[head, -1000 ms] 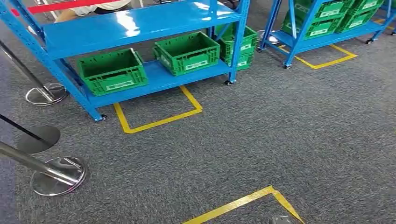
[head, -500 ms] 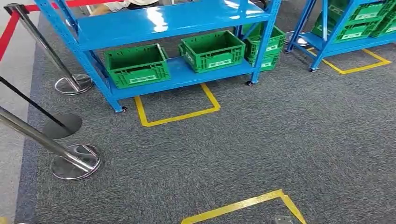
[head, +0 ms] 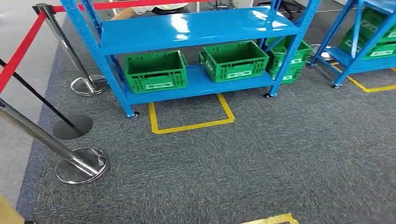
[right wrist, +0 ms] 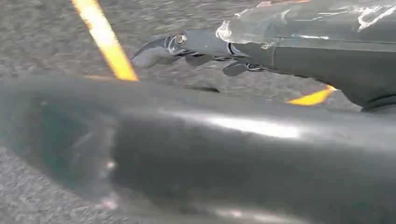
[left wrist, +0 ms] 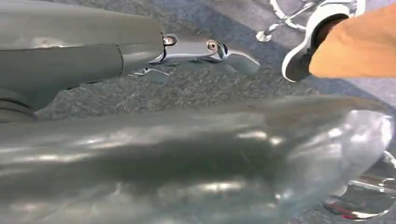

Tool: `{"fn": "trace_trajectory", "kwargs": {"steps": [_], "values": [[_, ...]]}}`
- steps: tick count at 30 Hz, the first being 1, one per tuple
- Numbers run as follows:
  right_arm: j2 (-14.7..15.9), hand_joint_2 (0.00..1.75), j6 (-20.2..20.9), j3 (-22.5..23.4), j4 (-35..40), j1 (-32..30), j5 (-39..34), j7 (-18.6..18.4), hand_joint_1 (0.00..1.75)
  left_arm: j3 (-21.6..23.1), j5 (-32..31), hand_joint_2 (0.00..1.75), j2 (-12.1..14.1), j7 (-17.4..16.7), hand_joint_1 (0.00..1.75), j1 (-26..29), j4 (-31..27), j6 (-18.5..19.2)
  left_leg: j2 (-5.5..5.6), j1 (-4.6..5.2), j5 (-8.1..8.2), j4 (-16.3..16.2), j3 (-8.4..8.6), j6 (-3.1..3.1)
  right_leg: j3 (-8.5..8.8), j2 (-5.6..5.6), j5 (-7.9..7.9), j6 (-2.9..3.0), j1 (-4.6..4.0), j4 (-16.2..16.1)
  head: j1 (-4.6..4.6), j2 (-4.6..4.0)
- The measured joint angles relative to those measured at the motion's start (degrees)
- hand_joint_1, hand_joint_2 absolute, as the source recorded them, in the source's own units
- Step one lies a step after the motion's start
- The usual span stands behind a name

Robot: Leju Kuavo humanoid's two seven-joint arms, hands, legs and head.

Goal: Take the parts from the cabinet and place them on the table.

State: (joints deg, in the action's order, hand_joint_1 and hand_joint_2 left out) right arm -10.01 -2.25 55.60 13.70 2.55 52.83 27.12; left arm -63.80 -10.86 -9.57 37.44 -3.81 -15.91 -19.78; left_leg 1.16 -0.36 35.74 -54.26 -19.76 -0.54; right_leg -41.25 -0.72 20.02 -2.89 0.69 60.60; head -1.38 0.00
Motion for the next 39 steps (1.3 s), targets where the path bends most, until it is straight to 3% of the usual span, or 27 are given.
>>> {"fn": "trace_trajectory", "kwargs": {"steps": [1,2,3,5,6,7,9,10,11,12,13,14,15,16,17,19,20,23,24,26,27,28,29,30,31,35,39], "values": [[0.0,0.00,0.0,0.0,0.0,0.1,0.0,0.1,0.00,0.0,0.0,0.00,0.0,0.0,0.00,-0.2,0.0,0.0,-0.05,-0.10,0.34,1.3,0.96,-0.46,0.30,0.36,0.54,0.50,-0.21,0.1,-0.74,0.00],[0.0,0.00,0.0,0.0,0.0,0.2,0.0,0.1,0.00,0.1,0.0,0.00,0.0,0.1,0.00,-0.3,0.0,0.0,-0.04,-0.14,-0.93,0.8,1.68,-1.02,0.73,0.33,1.11,1.02,-0.17,-0.3,-0.44,0.00],[0.0,0.00,0.0,0.0,0.0,0.4,0.0,0.0,0.00,0.1,-0.1,0.00,0.0,0.1,0.00,-0.7,0.0,0.0,0.00,-0.13,-2.33,-1.3,0.73,-1.22,1.64,0.44,1.65,1.49,0.03,-0.5,-0.55,0.00],[0.1,0.00,-0.1,0.1,0.0,0.4,0.2,-0.2,0.00,0.2,-0.5,0.00,-0.1,0.1,0.00,-1.2,0.0,0.2,-0.48,-0.17,-6.35,-11.6,-5.41,-1.78,3.60,0.42,2.91,2.11,0.17,-1.5,-1.34,0.02],[0.1,0.00,-0.1,0.1,0.0,0.3,0.3,-0.2,0.00,0.3,-0.7,0.00,-0.2,0.3,0.00,-1.0,0.0,0.3,-0.52,-0.18,-5.45,-15.7,-8.76,-1.98,4.95,0.43,3.72,2.15,0.15,-2.1,-1.22,0.00],[0.1,0.00,-0.1,0.1,0.0,0.1,0.4,-0.3,0.00,0.4,-0.9,0.00,-0.2,0.5,0.00,-0.8,0.0,0.3,-0.52,-0.15,-2.49,-18.0,-11.41,-2.06,6.58,0.51,4.58,2.20,0.12,-2.8,-1.42,0.04],[0.1,0.00,-0.1,0.1,0.0,-0.3,0.5,-0.4,0.00,0.5,-1.6,0.00,-0.2,0.7,0.00,-0.2,0.1,0.5,-0.52,-0.10,5.03,-18.3,-15.13,-1.83,10.24,0.80,6.37,2.35,0.11,-4.1,-1.55,0.00],[0.1,0.00,-0.1,0.1,0.0,-0.5,0.6,-0.4,0.00,0.5,-1.9,0.00,-0.2,0.8,0.00,-0.1,0.1,0.6,-0.52,-0.08,7.24,-17.4,-16.50,-1.65,12.04,0.94,7.25,2.33,0.06,-4.6,-1.68,0.02],[0.1,0.00,-0.1,0.1,0.0,-0.5,0.9,-0.5,0.00,0.5,-2.4,0.00,-0.2,1.0,0.00,0.0,0.1,0.6,-0.52,-0.02,7.47,-15.4,-17.48,-1.31,14.03,1.04,8.29,2.28,-0.01,-5.2,-1.75,0.00],[0.1,0.00,-0.1,0.1,0.0,-0.5,1.0,-0.5,0.00,0.6,-2.7,0.00,-0.2,1.1,0.00,0.1,0.1,0.6,-0.52,0.14,4.98,-12.6,-18.01,-0.90,15.84,1.05,9.27,2.20,-0.09,-5.6,-1.75,0.00],[0.1,0.00,-0.1,0.1,0.0,-0.5,1.1,-0.5,0.00,0.7,-3.1,0.00,-0.1,1.1,0.00,0.3,0.1,0.6,-0.61,0.47,-1.94,-8.7,-18.35,-0.16,17.38,0.98,10.41,2.09,-0.15,-6.2,-1.81,0.00],[0.0,0.00,-0.3,0.2,-0.1,-0.8,1.2,-0.7,0.00,0.8,-3.6,0.00,0.0,1.1,0.00,0.7,0.1,0.6,-1.17,0.92,-13.41,-4.3,-18.54,0.65,18.67,0.94,11.51,1.88,-0.08,-6.7,-1.64,-0.02],[0.1,0.00,-0.3,0.4,-0.2,-0.6,1.2,-0.7,0.00,0.9,-4.2,0.00,0.0,1.2,0.00,0.9,0.1,0.7,-1.34,1.65,-15.41,-1.3,-19.14,0.74,19.96,1.43,12.68,1.53,-0.28,-6.9,-1.53,0.02],[0.1,0.00,-0.5,0.5,-0.2,-0.3,1.2,-1.0,0.00,1.2,-4.4,0.00,0.0,1.2,0.00,1.1,0.2,0.9,-1.01,1.91,-15.14,-1.0,-18.01,0.90,22.04,1.31,14.11,1.40,-0.20,-7.9,-1.24,0.00],[0.0,0.00,-0.6,0.5,-0.2,-0.3,1.4,-1.0,0.00,1.5,-4.9,0.00,0.0,1.3,0.00,0.9,0.1,1.1,-0.61,1.86,-14.32,0.1,-16.53,1.12,24.47,1.25,12.83,0.99,-0.12,-6.7,-1.22,0.02],[0.0,0.00,-0.7,0.9,-0.2,0.5,1.5,-1.2,0.00,1.9,-6.0,0.00,0.0,1.3,0.00,-0.3,0.2,1.5,-0.17,1.38,-14.75,0.6,-14.04,1.97,22.21,1.26,10.89,-0.11,-0.17,-1.9,-1.73,0.00],[0.0,0.00,-0.7,0.9,-0.2,0.9,1.6,-1.2,0.00,2.3,-6.6,0.00,0.0,1.3,0.00,-0.4,0.2,1.7,-0.24,1.29,-14.08,0.5,-12.98,2.42,20.91,1.13,11.29,0.08,-0.28,2.2,-1.25,-0.04],[0.0,0.00,-0.7,1.0,-0.2,1.3,1.9,-1.1,0.00,3.1,-7.5,0.00,0.0,1.3,0.00,-0.5,0.2,1.8,-0.32,1.15,-12.52,0.4,-11.17,2.46,13.30,1.15,18.17,-0.14,-0.04,11.0,-0.81,0.02],[0.0,0.00,-0.7,1.0,-0.2,1.2,2.0,-1.1,0.00,3.2,-7.8,0.00,-0.1,1.1,0.00,-0.3,0.2,1.8,-0.25,1.03,-11.89,0.5,-10.00,2.36,11.57,1.15,20.69,-0.32,-0.03,11.5,-0.72,0.02],[0.0,0.00,-0.7,1.3,-0.2,1.0,2.0,-0.9,0.00,3.3,-8.2,0.00,-0.1,0.6,0.00,-0.1,0.2,1.9,0.02,0.51,-9.98,0.7,-7.31,1.87,9.54,1.15,21.70,-0.89,0.01,8.8,-0.74,0.00],[0.0,0.00,-0.7,1.4,-0.2,1.0,1.9,-0.5,0.00,3.3,-8.3,0.00,-0.1,0.2,0.00,-0.1,0.3,2.4,0.09,0.11,-9.00,0.6,-6.13,1.39,8.97,1.14,19.42,-1.52,0.36,5.4,-0.50,0.00],[0.0,0.00,-0.6,1.5,-0.2,1.0,1.8,0.0,0.00,3.3,-8.3,0.00,-0.2,0.1,0.00,-0.2,0.3,2.8,0.12,-0.27,-8.03,0.4,-5.26,0.86,8.61,1.13,14.32,-2.53,0.92,1.7,-0.48,0.00],[-0.2,0.00,-0.4,1.5,-0.4,0.7,1.6,0.4,0.00,3.3,-8.3,0.00,0.2,-0.1,0.00,-0.1,0.3,3.4,0.17,0.25,-7.13,0.2,-5.27,0.17,8.08,0.79,7.36,-3.70,1.75,-1.0,-0.02,0.00],[-0.2,0.00,-0.2,1.6,-0.5,1.1,1.5,0.8,0.00,3.3,-8.3,0.00,0.3,-0.4,0.00,0.0,0.3,4.0,0.27,0.23,-5.75,-1.2,-5.01,-0.16,7.51,-0.35,6.00,-2.24,1.70,-1.6,0.90,0.00],[-0.3,0.00,-0.1,1.8,-0.5,1.4,1.5,1.1,0.00,3.3,-8.3,0.00,0.3,-0.5,0.00,-0.2,0.3,4.6,0.27,0.17,-5.15,-0.9,-5.01,-0.27,7.97,0.67,6.20,-0.69,1.56,-0.8,-0.03,0.00],[-0.2,0.00,0.0,1.9,-0.5,1.4,1.6,1.6,0.00,3.3,-8.3,0.00,0.2,-0.6,0.00,-0.3,0.3,5.3,-0.38,-0.22,-4.27,-2.2,-5.39,-1.24,8.03,0.89,6.66,0.64,1.40,-0.7,-0.83,0.00],[-0.2,0.00,0.1,2.3,-0.5,1.6,1.6,2.0,0.00,3.3,-8.1,0.00,0.1,-0.6,0.00,-0.2,0.3,8.1,-0.53,-0.17,1.60,-18.7,-16.74,-1.76,9.20,0.81,7.69,1.40,0.85,-1.3,-1.51,0.00]]}}
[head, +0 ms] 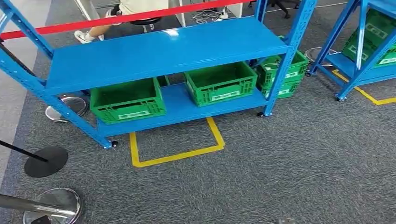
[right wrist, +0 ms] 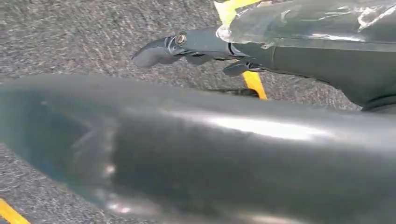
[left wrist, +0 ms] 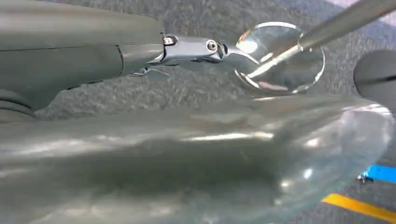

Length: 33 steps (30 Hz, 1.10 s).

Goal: Take the parts from the cabinet and place them on the table.

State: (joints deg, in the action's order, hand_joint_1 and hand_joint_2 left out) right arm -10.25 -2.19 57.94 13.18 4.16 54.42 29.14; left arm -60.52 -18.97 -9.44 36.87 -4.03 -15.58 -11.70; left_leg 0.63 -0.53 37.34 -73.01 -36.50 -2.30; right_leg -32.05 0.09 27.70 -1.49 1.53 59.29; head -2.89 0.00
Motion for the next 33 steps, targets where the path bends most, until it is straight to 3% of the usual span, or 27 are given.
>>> {"fn": "trace_trajectory", "kwargs": {"steps": [1,2,4,5,6,7,8,11,12,14,15,16,17,18,20,22,24,26,27,30,31,32,33], "values": [[0.0,0.00,0.0,0.0,0.0,0.0,0.0,0.2,0.00,0.0,0.0,0.00,0.0,0.0,0.00,0.1,0.0,0.5,0.00,0.05,-0.77,-0.7,-1.53,0.37,0.50,0.06,0.39,0.09,-0.20,0.0,-0.04,0.00],[0.0,0.00,0.0,0.1,0.0,-0.1,0.1,0.5,0.00,0.0,0.0,0.00,0.0,-0.2,0.00,0.2,0.0,1.3,0.00,0.18,-3.28,0.8,-1.86,0.86,1.18,0.13,0.89,0.20,-0.42,0.0,-0.07,0.00],[0.0,0.00,0.1,0.2,0.0,0.1,0.3,1.2,0.00,0.0,0.0,0.00,-0.1,-0.5,0.00,0.2,0.0,2.9,0.00,0.73,-10.97,8.8,-0.21,2.11,2.80,0.23,1.86,0.37,-0.86,-0.2,-0.17,0.00],[0.0,0.00,0.3,0.2,0.0,0.0,0.3,1.6,0.00,0.0,0.0,0.00,-0.1,-0.8,0.00,0.3,0.0,4.1,-0.12,1.26,-14.56,13.0,0.61,3.12,2.39,0.21,2.30,0.33,-0.79,-0.6,-0.15,0.00],[-0.1,0.00,0.4,0.2,0.0,0.3,0.3,1.9,0.00,0.0,0.0,0.00,0.0,-0.9,0.00,0.4,0.1,5.2,-0.15,1.82,-13.05,13.7,0.40,3.67,3.76,0.43,2.68,0.02,-1.21,-0.4,0.09,0.00],[-0.1,0.00,0.5,0.3,0.0,0.6,0.3,2.2,0.00,0.0,-0.1,0.00,-0.1,-1.0,0.00,0.3,0.1,6.7,0.02,1.81,-13.06,15.5,0.93,3.58,3.59,0.40,3.09,-0.20,-1.42,-0.4,-0.22,0.00],[0.0,0.00,0.5,0.4,0.0,0.8,0.2,2.6,0.00,0.0,-0.2,0.00,-0.1,-1.3,0.00,0.4,0.2,7.7,-0.01,1.75,-13.73,15.3,0.88,2.90,3.12,0.50,3.32,-0.31,-1.46,-0.8,-0.22,0.02],[0.0,0.00,0.8,0.5,0.0,1.2,-0.3,3.5,0.00,-0.1,-0.6,0.00,-0.3,-1.6,0.00,0.4,0.2,9.3,0.13,1.22,-13.78,16.3,1.76,3.20,3.98,0.41,4.35,-1.11,-1.51,-0.6,-0.22,0.00],[0.0,0.00,0.9,0.5,0.0,1.5,-0.5,3.8,0.00,-0.1,-0.8,0.00,-0.3,-1.7,0.00,0.4,0.2,9.4,0.09,1.16,-13.57,16.3,1.95,3.53,2.61,0.33,5.87,-1.39,-1.52,1.9,0.11,0.00],[0.0,0.00,1.0,0.6,0.0,1.9,-0.5,4.3,0.00,-0.1,-1.1,0.00,-0.2,-1.9,0.00,0.3,0.2,9.7,0.05,1.31,-13.17,16.3,2.25,4.06,-2.71,0.33,10.25,-1.71,-1.43,11.6,0.20,0.00],[0.0,0.00,1.0,0.6,0.0,2.0,-0.5,4.6,0.00,-0.2,-1.4,0.00,-0.1,-2.1,0.00,0.3,0.2,9.9,0.07,1.42,-12.93,16.3,2.43,4.21,-5.18,0.32,11.28,-1.77,-1.47,15.6,0.20,0.00],[0.0,0.00,1.0,0.6,0.0,2.0,-0.4,4.7,0.00,-0.2,-1.5,0.00,-0.1,-2.1,0.00,0.4,0.3,10.0,0.16,1.52,-12.68,16.3,2.77,4.29,-6.53,0.34,10.67,-1.74,-1.51,17.0,0.26,0.00],[0.0,0.00,1.0,0.6,0.0,2.0,-0.4,4.7,0.00,-0.2,-1.6,0.00,-0.2,-2.1,0.00,0.5,0.3,10.1,0.29,1.62,-12.38,16.3,3.21,4.34,-6.42,0.34,8.63,-1.62,-1.53,15.5,0.26,0.00],[0.0,0.00,0.9,0.7,0.0,2.1,-0.4,4.8,0.00,-0.2,-1.6,0.00,-0.2,-2.1,0.00,0.5,0.3,10.1,0.45,1.71,-12.07,16.3,3.71,4.32,-5.27,0.34,5.67,-1.43,-1.56,12.0,0.28,0.00],[0.0,0.00,0.9,0.8,0.1,2.4,-0.4,4.8,0.00,-0.2,-1.6,0.00,-0.2,-2.1,0.00,0.5,0.3,10.1,0.55,1.86,-11.33,16.3,4.86,4.12,-1.27,0.38,-0.76,-0.65,-1.76,1.4,0.28,0.00],[0.1,0.00,1.0,0.9,0.1,2.8,-0.4,4.9,0.00,-0.3,-1.6,0.00,-0.1,-2.2,0.00,0.4,0.3,10.2,0.61,2.13,-10.99,15.9,4.63,3.65,-0.06,0.39,-0.27,-0.26,-1.94,-0.3,0.26,0.00],[0.1,0.00,1.0,0.9,0.1,2.8,-0.3,5.1,0.00,-0.3,-1.9,0.00,-0.1,-2.1,0.00,0.4,0.3,10.6,0.62,1.90,-11.24,16.1,4.51,3.26,-0.24,0.47,-0.43,0.02,-2.15,-0.4,0.15,0.00],[0.0,0.00,1.0,1.1,0.1,2.8,-0.4,5.1,0.00,-0.5,-2.1,0.00,-0.1,-2.1,0.00,0.5,0.5,10.7,0.53,2.15,-10.49,15.6,4.45,2.46,0.28,0.08,-0.89,0.67,-1.41,-1.4,0.22,0.00],[0.0,0.00,1.0,1.1,0.1,3.0,-0.4,5.1,0.00,-0.5,-2.3,0.00,-0.1,-2.0,0.00,0.4,0.5,10.8,0.34,1.98,-8.97,13.6,3.49,1.84,0.47,-0.10,-1.00,0.92,-1.23,-1.7,-0.44,0.00],[0.0,0.00,1.0,1.1,0.1,2.9,-0.4,5.0,0.00,-0.6,-2.6,0.00,0.1,-1.9,0.00,0.3,0.5,10.8,0.28,0.99,-3.26,0.7,-3.13,0.73,0.42,-0.92,-0.97,0.95,-0.81,-1.8,-0.68,0.00],[0.0,0.00,0.9,1.1,0.1,2.9,-0.4,4.9,0.00,-0.6,-2.8,0.00,0.1,-1.9,0.00,0.4,0.5,10.8,0.22,0.56,-3.20,-1.6,-4.50,0.36,0.44,-1.21,-0.90,0.85,-0.62,-1.8,-0.66,0.00],[0.0,0.00,0.7,1.2,0.1,2.9,-0.5,4.9,0.00,-0.6,-3.0,0.00,0.2,-1.9,0.00,0.5,0.5,10.8,0.09,0.15,-4.75,-0.7,-4.35,-0.02,0.52,-1.42,-0.80,0.69,-0.36,-1.8,-0.66,0.00],[-0.2,0.00,0.2,1.2,0.1,2.9,-0.6,4.7,0.00,-0.6,-3.1,0.00,0.3,-1.9,0.00,0.5,0.5,10.8,-0.06,-0.21,-7.15,2.3,-3.06,-0.38,0.67,-1.67,-0.69,0.46,-0.10,-1.8,-0.68,0.00]]}}
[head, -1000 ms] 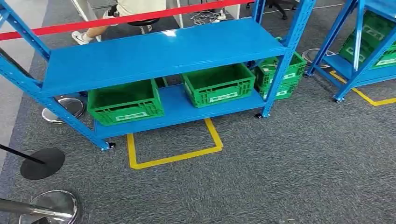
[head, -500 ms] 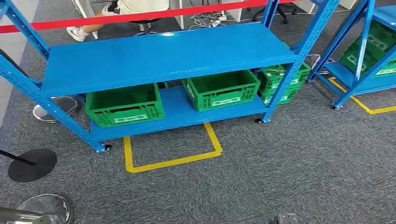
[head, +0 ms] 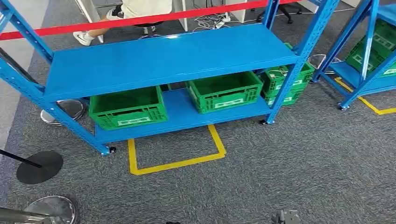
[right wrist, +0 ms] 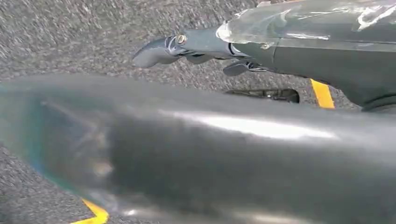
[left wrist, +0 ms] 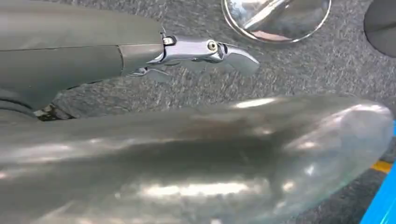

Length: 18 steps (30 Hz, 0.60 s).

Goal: Take the parts from the cabinet and place them on the table.

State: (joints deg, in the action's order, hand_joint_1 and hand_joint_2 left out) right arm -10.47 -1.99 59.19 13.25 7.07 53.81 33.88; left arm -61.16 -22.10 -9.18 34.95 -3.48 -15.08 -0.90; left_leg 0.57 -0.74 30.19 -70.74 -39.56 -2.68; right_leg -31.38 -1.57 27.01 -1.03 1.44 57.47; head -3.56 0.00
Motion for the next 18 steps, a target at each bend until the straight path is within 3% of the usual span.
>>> {"fn": "trace_trajectory", "kwargs": {"steps": [1,2,3,4,5,7,8,9,10,12,13,14,15,17,18], "values": [[-0.3,0.00,-0.5,0.0,0.0,0.0,0.0,0.0,0.00,0.0,-0.1,0.00,0.1,0.0,0.00,0.0,0.0,0.0,-0.41,-0.36,-2.74,4.6,2.25,-0.42,0.22,-0.22,0.16,-0.36,0.33,0.0,0.00,0.00],[-0.6,0.00,-0.9,0.0,0.0,0.0,0.0,0.0,0.00,0.0,-0.2,0.00,0.2,0.0,0.00,-0.1,0.0,0.0,-1.59,-0.72,-5.24,9.9,5.02,-0.93,0.54,-0.44,0.35,-0.89,0.57,0.1,0.00,0.00],[-0.7,0.00,-1.1,0.1,0.0,0.1,0.0,0.0,0.00,0.0,-0.2,0.00,0.0,0.0,0.00,-0.2,0.0,0.0,-4.08,-0.96,-5.75,13.1,6.55,-1.61,0.68,-0.56,0.61,-1.52,0.07,0.2,-0.20,0.00],[-0.9,0.00,-1.4,0.1,0.1,0.0,0.0,-0.1,0.00,0.0,-0.3,0.00,0.0,-0.2,0.00,-0.6,0.2,0.0,-3.43,-0.53,-4.95,14.1,6.84,-0.56,0.55,-0.83,0.90,-2.01,-0.06,0.6,-1.29,0.00],[-0.9,0.00,-1.4,0.1,0.1,0.0,0.0,-0.1,0.00,0.0,-0.7,0.00,0.0,-0.4,0.00,-0.7,0.2,-0.2,-3.19,-0.59,-4.96,13.7,6.39,0.12,0.76,-1.39,0.84,-2.31,-0.27,0.2,-0.50,0.00],[-1.0,0.00,-1.3,0.1,0.1,0.0,0.3,-0.2,0.00,0.0,-0.9,0.00,0.0,-0.6,0.00,-0.4,0.2,-0.9,-2.26,-0.42,-4.95,13.7,6.22,1.03,1.35,-2.28,0.78,-2.82,0.00,-0.3,-0.35,0.00],[-1.0,0.00,-0.9,0.1,0.1,0.0,0.5,-0.3,0.00,0.0,-1.0,0.00,0.0,-0.8,0.00,-0.3,0.2,-1.1,-1.75,-0.56,-5.15,13.9,6.39,1.66,0.98,-1.81,1.26,-3.33,0.31,-0.2,-0.26,0.00],[-0.9,0.00,-0.5,0.1,0.1,0.0,0.6,-0.4,0.00,0.0,-1.2,0.00,0.0,-0.9,0.00,-0.3,0.2,-1.4,-1.49,-0.49,-5.13,13.9,6.46,2.11,0.47,-0.38,2.77,-3.27,0.31,1.7,-0.11,0.00],[-0.8,0.00,-0.2,0.1,0.1,0.0,0.6,-0.4,0.00,-0.1,-1.3,0.00,0.0,-0.9,0.00,-0.4,0.2,-1.5,-1.03,-0.36,-5.16,13.9,6.40,2.55,-1.39,0.51,5.03,-3.08,0.11,5.8,0.07,0.00],[-0.5,0.00,0.2,0.1,0.1,-0.2,0.7,-0.7,0.00,-0.1,-1.6,0.00,-0.1,-1.3,0.00,-0.4,0.2,-2.0,-0.01,0.09,-5.16,13.9,6.34,2.99,-6.29,1.16,8.97,-2.73,-0.32,15.8,0.39,0.00],[-0.4,0.00,0.2,0.2,0.1,-0.4,0.7,-0.8,0.00,-0.1,-1.8,0.00,-0.2,-1.6,0.00,-0.3,0.2,-2.3,0.53,0.31,-5.13,13.9,6.36,3.09,-8.00,1.27,9.56,-2.47,-0.49,18.7,0.44,0.00],[-0.4,0.00,0.2,0.2,0.1,-0.5,0.7,-0.8,0.00,-0.2,-1.9,0.00,-0.2,-1.8,0.00,-0.3,0.2,-2.6,0.99,0.52,-5.10,13.8,6.45,3.20,-8.42,1.33,8.70,-2.11,-0.74,18.8,0.41,0.00],[-0.4,0.00,0.2,0.2,0.1,-0.5,0.7,-0.8,0.00,-0.3,-2.2,0.00,-0.2,-1.9,0.00,-0.3,0.2,-2.7,1.57,0.66,-5.07,13.8,6.56,3.24,-7.55,1.42,6.56,-1.68,-0.98,16.2,0.48,0.00],[-0.3,0.00,0.2,0.3,0.1,-0.5,0.6,-0.7,0.00,-0.3,-2.6,0.00,-0.4,-1.9,0.00,-0.3,0.2,-2.9,2.59,0.83,-5.06,13.8,6.88,3.23,-3.13,2.43,1.11,-0.72,-1.35,6.3,0.46,0.00],[-0.2,0.00,0.2,0.3,0.1,-0.6,0.5,-0.7,0.00,-0.3,-2.6,0.00,-0.5,-1.9,0.00,-0.3,0.2,-2.9,2.86,0.85,-5.02,13.8,6.91,3.15,-1.42,4.10,0.15,-0.36,-1.41,2.3,0.50,0.00]]}}
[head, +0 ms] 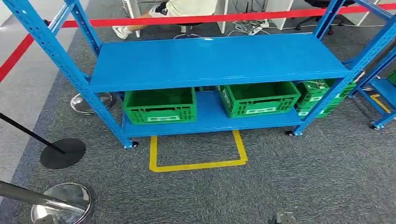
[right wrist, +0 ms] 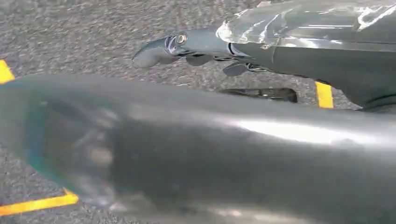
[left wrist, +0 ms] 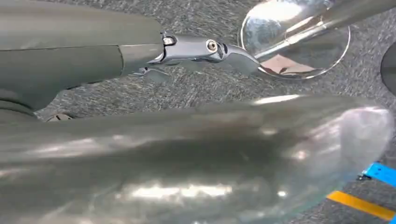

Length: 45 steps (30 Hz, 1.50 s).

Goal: Take the parts from the cabinet and place them on the table.

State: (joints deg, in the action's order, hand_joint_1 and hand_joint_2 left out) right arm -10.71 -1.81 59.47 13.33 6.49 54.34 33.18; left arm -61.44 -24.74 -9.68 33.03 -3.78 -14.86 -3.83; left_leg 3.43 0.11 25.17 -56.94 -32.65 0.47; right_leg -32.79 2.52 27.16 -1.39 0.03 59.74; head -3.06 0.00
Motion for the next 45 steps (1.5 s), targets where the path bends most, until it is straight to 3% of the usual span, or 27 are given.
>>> {"fn": "trace_trajectory", "kwargs": {"steps": [2,4,5,6,9,10,11,12,15,16,17,20,22,25,26,28,30,31,32,35,36,38,40,41,42,43,45], "values": [[0.0,0.00,0.1,0.0,0.0,0.1,-0.3,0.1,0.00,0.0,-0.3,0.00,0.0,0.0,0.00,0.0,0.0,0.0,0.39,0.27,0.18,-0.1,-0.45,-0.39,0.88,-0.03,0.41,-0.24,0.00,-1.2,-0.09,0.00],[0.0,0.00,0.3,0.2,0.0,-0.1,-0.7,0.1,0.00,0.0,-0.7,0.00,0.0,0.0,0.00,0.3,0.0,0.1,0.60,0.02,0.00,0.1,-0.52,-1.02,0.74,-0.10,0.31,0.09,-0.24,-1.3,-0.09,0.00],[0.0,0.00,0.4,0.3,0.0,-0.3,-0.7,0.1,0.00,0.0,-1.0,0.00,0.0,0.0,0.00,0.3,0.0,0.1,0.74,0.00,0.54,0.3,-0.57,-1.27,1.06,-0.40,0.08,0.41,0.45,-1.7,0.00,0.00],[0.1,0.00,0.4,0.4,0.0,-0.4,-0.8,0.1,0.00,0.0,-1.1,0.00,0.0,0.1,0.00,0.4,0.0,0.1,-0.39,0.09,1.41,-1.1,-0.71,-1.72,1.37,-0.61,0.06,0.58,0.51,-2.1,-0.20,0.00],[0.2,0.00,0.5,0.5,0.0,-0.9,-0.8,-0.2,0.00,0.0,-1.6,0.00,-0.1,0.1,0.00,0.0,0.0,0.2,-2.63,-0.49,7.03,-13.4,-7.07,-2.83,1.72,-1.44,0.38,0.96,0.58,-2.2,-0.90,0.00],[0.2,0.00,0.5,0.5,0.0,-1.1,-0.8,-0.2,0.00,0.0,-1.6,0.00,-0.1,0.1,0.00,0.1,0.0,0.2,-2.73,-0.62,7.94,-16.9,-9.12,-3.04,1.87,-1.76,0.59,0.93,0.59,-2.2,-0.90,0.00],[0.2,0.00,0.5,0.6,0.0,-1.2,-0.8,-0.3,0.00,0.0,-1.7,0.00,-0.1,0.1,0.00,0.2,0.0,0.2,-2.74,-0.74,7.26,-17.6,-9.78,-3.16,2.12,-1.90,0.82,0.83,0.65,-2.2,-0.92,0.00],[0.2,0.00,0.5,0.8,0.0,-1.3,-0.8,-0.3,0.00,-0.1,-1.7,0.00,-0.1,0.1,0.00,0.3,0.0,0.2,-2.75,-0.84,5.21,-15.8,-9.03,-3.23,2.51,-1.96,1.08,0.66,0.73,-2.2,-0.92,0.00],[0.2,0.00,0.5,0.9,0.0,-1.4,-0.8,-0.4,0.00,-0.1,-2.0,0.00,-0.1,0.1,0.00,0.3,0.0,0.2,-3.21,-1.10,-2.15,-2.1,-2.21,-3.42,3.99,-2.15,2.28,-0.30,1.06,-2.2,-0.92,0.00],[0.3,0.00,0.4,1.0,0.0,-1.3,-0.8,-0.4,0.00,-0.1,-2.2,0.00,-0.2,0.1,0.00,0.2,0.0,0.2,-3.35,-0.65,-0.48,-0.8,-1.31,-3.36,3.65,-2.18,2.82,-0.86,0.66,-2.1,-1.05,0.00],[0.3,0.00,0.3,1.2,0.0,-1.2,-0.9,-0.5,0.00,-0.1,-2.3,0.00,-0.2,0.1,0.00,0.0,0.1,0.2,-3.21,-0.78,0.01,-0.4,-1.04,-2.23,3.79,-2.17,3.15,-1.17,0.65,-2.2,-1.23,0.02],[0.3,0.00,-0.2,1.4,0.0,-1.3,-0.8,-0.5,0.00,-0.1,-2.9,0.00,-0.3,0.2,0.00,0.2,0.1,0.3,-2.99,-0.78,0.75,-0.1,-0.25,-0.81,5.62,-2.22,3.33,-2.19,0.78,-2.8,-0.66,0.02],[0.3,0.00,-0.2,1.4,0.0,-1.0,-0.7,-0.5,0.00,-0.1,-3.1,0.00,-0.3,0.2,0.00,0.3,0.1,0.2,-2.96,-0.71,1.26,0.1,0.79,0.00,3.79,-2.29,5.03,-2.44,0.81,1.0,-0.46,0.02],[0.3,0.00,-0.2,1.4,0.0,-1.1,-0.5,-0.5,0.00,-0.1,-3.5,0.00,-0.3,0.2,0.00,0.3,0.1,0.3,-2.87,-0.37,2.41,0.1,1.75,0.71,-5.12,-2.25,9.32,-2.37,0.51,14.3,-0.09,0.02],[0.3,0.00,-0.2,1.4,0.0,-1.3,-0.5,-0.5,0.00,-0.1,-3.5,0.00,-0.3,0.2,0.00,0.4,0.1,0.3,-2.71,-0.24,3.02,0.1,2.51,0.80,-7.28,-2.24,9.68,-2.26,0.40,16.1,0.02,0.00],[0.3,0.00,-0.2,1.4,0.0,-1.6,-0.5,-0.5,0.00,-0.1,-3.5,0.00,-0.3,0.2,0.00,0.6,0.1,0.3,-2.45,-0.10,4.34,0.1,4.37,0.79,-7.32,-2.23,6.30,-1.57,0.11,12.0,0.06,0.00],[0.3,0.00,-0.2,1.4,0.0,-1.6,-0.5,-0.5,0.00,-0.1,-3.5,0.00,-0.3,0.2,0.00,0.6,0.1,0.5,-2.37,-0.04,5.82,0.2,6.10,0.57,-5.33,-2.21,-0.92,-0.66,-0.28,3.2,0.17,0.00],[0.3,0.00,-0.2,1.5,0.0,-1.8,-0.5,-0.6,0.00,-0.1,-3.5,0.00,-0.3,0.2,0.00,0.6,0.1,0.5,-2.28,0.16,6.54,-0.2,6.79,0.31,-5.56,-2.13,-4.37,-0.20,-0.60,0.5,0.37,-0.02],[0.3,0.00,-0.1,1.6,0.0,-1.7,-0.5,-0.8,0.00,-0.1,-3.8,0.00,-0.3,0.2,0.00,0.6,0.1,0.5,-2.17,0.23,6.85,0.3,6.71,0.02,-5.32,-2.22,-2.49,-0.06,-0.63,0.5,0.50,0.00],[0.3,0.00,-0.2,1.8,0.0,-1.7,-0.4,-0.8,0.00,-0.1,-4.0,0.00,-0.3,0.2,0.00,0.5,0.1,0.5,-2.19,0.33,6.78,0.3,7.51,-0.85,-3.98,-2.17,-3.09,0.61,-0.41,0.1,0.41,0.00],[0.4,0.00,-0.2,1.8,0.0,-1.7,-0.5,-0.8,0.00,-0.1,-4.1,0.00,-0.2,0.2,0.00,0.3,0.1,0.5,-2.35,0.32,6.50,-1.3,6.80,-1.17,-3.27,-2.17,-2.92,0.64,-0.05,-0.4,0.42,0.02],[0.4,0.00,-0.2,1.9,0.0,-1.5,-0.5,-1.1,0.00,-0.1,-4.2,0.00,-0.3,-0.1,0.00,0.0,0.1,-0.1,-2.60,0.10,7.01,-9.0,2.14,-2.10,-2.08,-2.29,-2.39,1.09,0.07,-0.9,0.22,0.00],[0.4,0.00,-0.2,1.9,0.0,-1.4,-0.5,-1.5,0.00,-0.2,-4.3,0.00,-0.3,-0.7,0.00,0.1,0.1,-1.3,-2.64,-0.16,11.49,-15.6,-3.13,-2.70,-1.18,-2.23,-1.51,1.22,0.26,-1.0,0.17,0.00],[0.4,0.00,-0.2,1.9,0.0,-1.6,-0.4,-1.6,0.00,-0.2,-4.5,0.00,-0.3,-1.0,0.00,0.2,0.1,-1.8,-2.65,-0.24,12.76,-16.7,-4.90,-2.85,-0.63,-2.18,-1.02,1.20,0.39,-1.0,0.17,0.00],[0.4,0.00,-0.2,1.9,0.0,-1.6,-0.4,-1.8,0.00,-0.2,-4.7,0.00,-0.3,-1.4,0.00,0.2,0.1,-2.2,-2.66,-0.35,11.97,-16.0,-5.71,-2.91,0.03,-2.10,-0.52,1.13,0.53,-1.0,0.20,0.00],[0.4,0.00,-0.2,2.0,0.0,-1.6,-0.4,-2.1,0.00,-0.2,-4.8,0.00,-0.2,-1.6,0.00,0.2,0.1,-2.4,-2.67,-0.50,9.07,-13.4,-5.47,-3.05,0.79,-2.06,0.00,1.02,0.67,-1.0,0.20,0.00],[0.4,0.00,-0.2,2.1,0.0,-1.5,-0.3,-2.6,0.00,-0.2,-5.2,0.00,-0.2,-2.1,0.00,0.1,0.1,-2.5,-2.79,-0.84,0.76,-4.9,-3.29,-3.40,2.21,-2.04,1.00,0.51,1.02,-1.0,0.20,0.00]]}}
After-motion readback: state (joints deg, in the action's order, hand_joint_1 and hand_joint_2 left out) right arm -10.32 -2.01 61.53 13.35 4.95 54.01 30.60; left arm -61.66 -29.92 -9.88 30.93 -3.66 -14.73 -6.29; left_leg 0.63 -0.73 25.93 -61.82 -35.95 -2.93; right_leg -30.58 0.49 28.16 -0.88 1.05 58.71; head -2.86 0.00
